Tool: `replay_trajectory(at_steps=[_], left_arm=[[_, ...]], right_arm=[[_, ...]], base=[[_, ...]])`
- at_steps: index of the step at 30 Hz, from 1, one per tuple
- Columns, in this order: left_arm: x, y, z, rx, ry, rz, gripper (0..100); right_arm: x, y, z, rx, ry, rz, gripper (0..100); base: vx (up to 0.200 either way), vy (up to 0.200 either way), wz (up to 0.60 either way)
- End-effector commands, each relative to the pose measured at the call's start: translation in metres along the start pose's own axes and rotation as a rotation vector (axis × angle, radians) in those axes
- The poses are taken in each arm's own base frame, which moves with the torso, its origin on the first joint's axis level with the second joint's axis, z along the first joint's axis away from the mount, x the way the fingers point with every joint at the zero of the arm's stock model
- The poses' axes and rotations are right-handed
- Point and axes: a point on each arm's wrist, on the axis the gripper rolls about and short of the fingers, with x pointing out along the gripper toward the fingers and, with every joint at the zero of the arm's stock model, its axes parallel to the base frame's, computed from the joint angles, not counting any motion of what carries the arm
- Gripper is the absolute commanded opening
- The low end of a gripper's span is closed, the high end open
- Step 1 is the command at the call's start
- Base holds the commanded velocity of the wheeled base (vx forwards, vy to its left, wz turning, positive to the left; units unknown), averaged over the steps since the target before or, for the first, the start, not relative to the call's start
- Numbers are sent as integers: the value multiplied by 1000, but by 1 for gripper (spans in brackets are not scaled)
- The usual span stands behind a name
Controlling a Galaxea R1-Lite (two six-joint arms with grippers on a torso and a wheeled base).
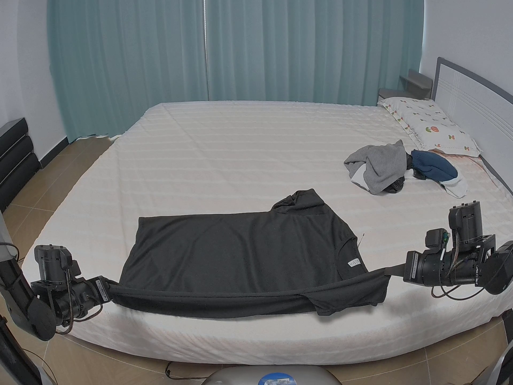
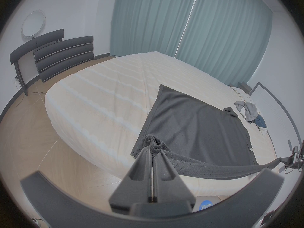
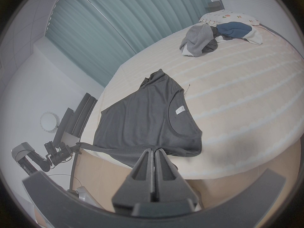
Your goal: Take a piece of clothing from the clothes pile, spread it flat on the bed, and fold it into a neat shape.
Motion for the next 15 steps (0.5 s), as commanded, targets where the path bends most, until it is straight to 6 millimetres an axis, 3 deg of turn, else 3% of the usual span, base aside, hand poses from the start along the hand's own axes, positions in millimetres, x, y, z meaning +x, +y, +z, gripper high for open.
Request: replay_trajectory(at_steps=[1,15], left_arm=[[10,-2,5,-1,-8,-4,0],[48,-5,14,-4,-2,1,0]], right_arm=[[14,-3,5,6,13,-6,0],[66,-13,23,29,48,-23,0]], base=[[0,0,0],[0,0,0]])
